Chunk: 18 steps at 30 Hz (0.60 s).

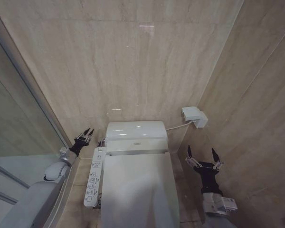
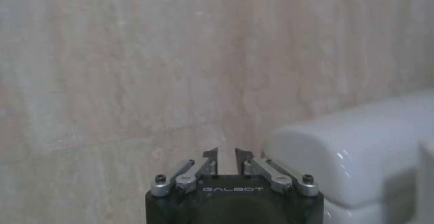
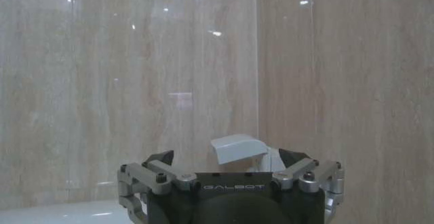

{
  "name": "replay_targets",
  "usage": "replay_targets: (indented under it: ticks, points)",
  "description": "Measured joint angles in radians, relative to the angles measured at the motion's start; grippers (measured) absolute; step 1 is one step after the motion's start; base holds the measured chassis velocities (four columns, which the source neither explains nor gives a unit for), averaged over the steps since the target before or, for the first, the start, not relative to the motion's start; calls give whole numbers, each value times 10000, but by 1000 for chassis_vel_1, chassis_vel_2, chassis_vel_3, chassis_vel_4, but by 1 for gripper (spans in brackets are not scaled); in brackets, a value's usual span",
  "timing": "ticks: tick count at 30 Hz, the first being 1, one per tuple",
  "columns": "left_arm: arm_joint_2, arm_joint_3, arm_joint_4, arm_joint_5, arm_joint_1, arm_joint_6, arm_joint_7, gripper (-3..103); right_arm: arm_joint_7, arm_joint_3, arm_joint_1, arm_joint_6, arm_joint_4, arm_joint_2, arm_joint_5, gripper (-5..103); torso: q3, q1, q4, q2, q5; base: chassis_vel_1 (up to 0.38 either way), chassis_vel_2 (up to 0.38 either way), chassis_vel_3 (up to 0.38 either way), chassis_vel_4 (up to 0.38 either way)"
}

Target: Open the toilet lid, clean the toilet bowl with a toilet brush, close the toilet lid, and flush.

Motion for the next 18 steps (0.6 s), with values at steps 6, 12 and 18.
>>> replay_targets:
  ticks: [6, 12, 18]
  points:
    - [5, -20, 376, 441, -93, -407, 604, 17, 0, 0, 0, 0, 0, 0, 0, 100, 0, 0, 0, 0, -1, 0, 0, 0, 0]
    - [94, -50, 788, 688, -223, -876, 1145, 0, 0, 0, 0, 0, 0, 0, 0, 100, 0, 0, 0, 0, 0, 0, 0, 0, 0]
    - [150, -51, 1244, 863, -360, -1533, 1934, 0, 0, 0, 0, 0, 0, 0, 0, 100, 0, 0, 0, 0, 0, 0, 0, 0, 0]
